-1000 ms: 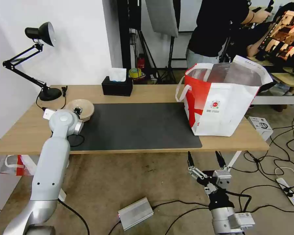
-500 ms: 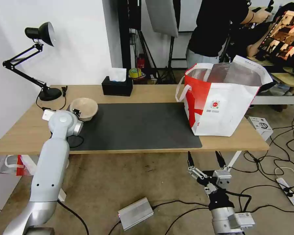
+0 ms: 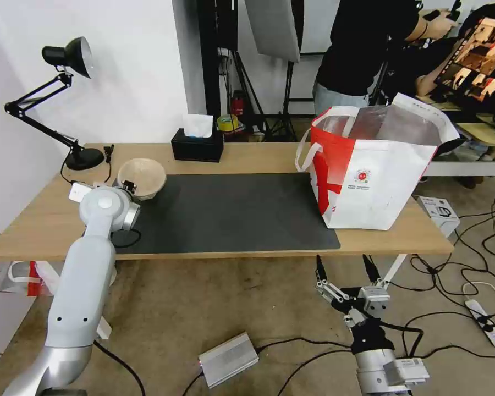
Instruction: Pick up the trash from the table and place it into the takeout bag.
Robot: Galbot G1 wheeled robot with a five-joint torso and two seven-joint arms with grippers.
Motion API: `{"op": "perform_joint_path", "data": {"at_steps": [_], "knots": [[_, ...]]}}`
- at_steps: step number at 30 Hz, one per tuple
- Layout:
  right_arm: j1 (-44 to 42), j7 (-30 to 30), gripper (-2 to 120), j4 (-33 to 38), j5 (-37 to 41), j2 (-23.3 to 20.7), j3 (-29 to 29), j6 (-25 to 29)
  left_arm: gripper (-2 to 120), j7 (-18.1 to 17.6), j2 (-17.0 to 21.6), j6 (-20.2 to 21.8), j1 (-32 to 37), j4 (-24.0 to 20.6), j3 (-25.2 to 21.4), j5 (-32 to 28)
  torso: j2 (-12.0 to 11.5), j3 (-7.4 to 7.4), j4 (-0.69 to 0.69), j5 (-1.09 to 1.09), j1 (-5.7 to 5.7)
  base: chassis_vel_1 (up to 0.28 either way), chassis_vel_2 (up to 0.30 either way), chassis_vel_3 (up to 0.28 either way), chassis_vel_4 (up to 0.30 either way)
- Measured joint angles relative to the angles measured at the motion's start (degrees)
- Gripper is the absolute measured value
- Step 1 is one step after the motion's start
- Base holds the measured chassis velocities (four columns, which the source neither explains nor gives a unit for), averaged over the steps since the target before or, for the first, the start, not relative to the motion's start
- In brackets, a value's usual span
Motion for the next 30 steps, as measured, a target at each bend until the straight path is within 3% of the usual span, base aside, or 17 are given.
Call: {"op": "perform_joint_path", "data": {"at_steps": [17,30], "knots": [[0.00,0.00,100,0.00,0.00,0.00,0.00,0.00,0,1.79,1.72,0.00,2.28,-7.25,1.67,-3.19,0.00,0.00,0.00,0.01,0.00,0.000,0.000,0.000,0.000],[0.00,0.00,100,0.00,0.00,0.00,0.00,0.00,0,5.31,3.10,0.01,-1.12,-10.64,7.44,-5.63,0.00,0.00,0.00,0.00,0.00,0.000,0.000,0.000,0.000]]}}
